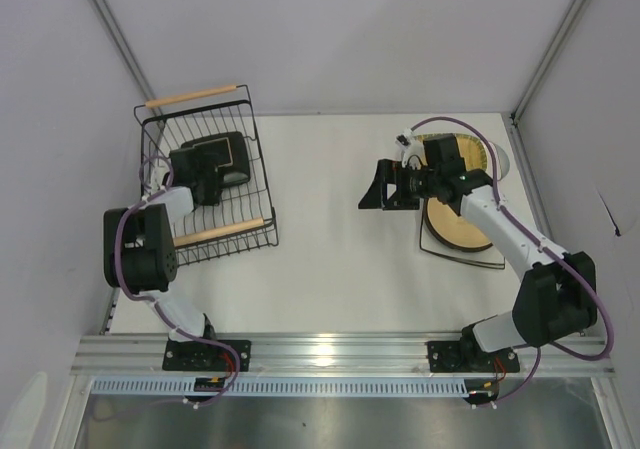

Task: Unload the plates from the dish rack
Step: Grab a plate with the left arm

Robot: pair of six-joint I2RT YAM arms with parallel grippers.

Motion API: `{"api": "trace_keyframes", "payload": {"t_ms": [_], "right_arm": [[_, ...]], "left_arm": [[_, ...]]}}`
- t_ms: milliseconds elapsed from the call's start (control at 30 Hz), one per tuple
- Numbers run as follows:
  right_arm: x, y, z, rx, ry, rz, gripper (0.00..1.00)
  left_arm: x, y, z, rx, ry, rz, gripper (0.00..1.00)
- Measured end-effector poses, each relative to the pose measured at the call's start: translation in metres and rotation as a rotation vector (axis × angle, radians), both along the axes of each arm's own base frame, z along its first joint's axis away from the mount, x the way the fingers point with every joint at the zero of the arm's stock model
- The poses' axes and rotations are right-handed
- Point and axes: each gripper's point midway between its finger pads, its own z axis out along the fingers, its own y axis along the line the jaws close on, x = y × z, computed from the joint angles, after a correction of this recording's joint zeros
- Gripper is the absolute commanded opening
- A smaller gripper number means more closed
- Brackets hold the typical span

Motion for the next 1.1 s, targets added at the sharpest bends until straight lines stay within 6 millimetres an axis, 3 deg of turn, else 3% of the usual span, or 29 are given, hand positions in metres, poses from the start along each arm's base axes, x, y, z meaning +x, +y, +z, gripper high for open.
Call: {"api": "trace_keyframes", "payload": {"t_ms": [1100], "right_arm": [[0.011,0.004,-0.023,-0.027,0.070,0.003,1.00]], "left_arm": [[0.005,0.005,0.002,-0.053,-0.023,0.026,0.98]]}}
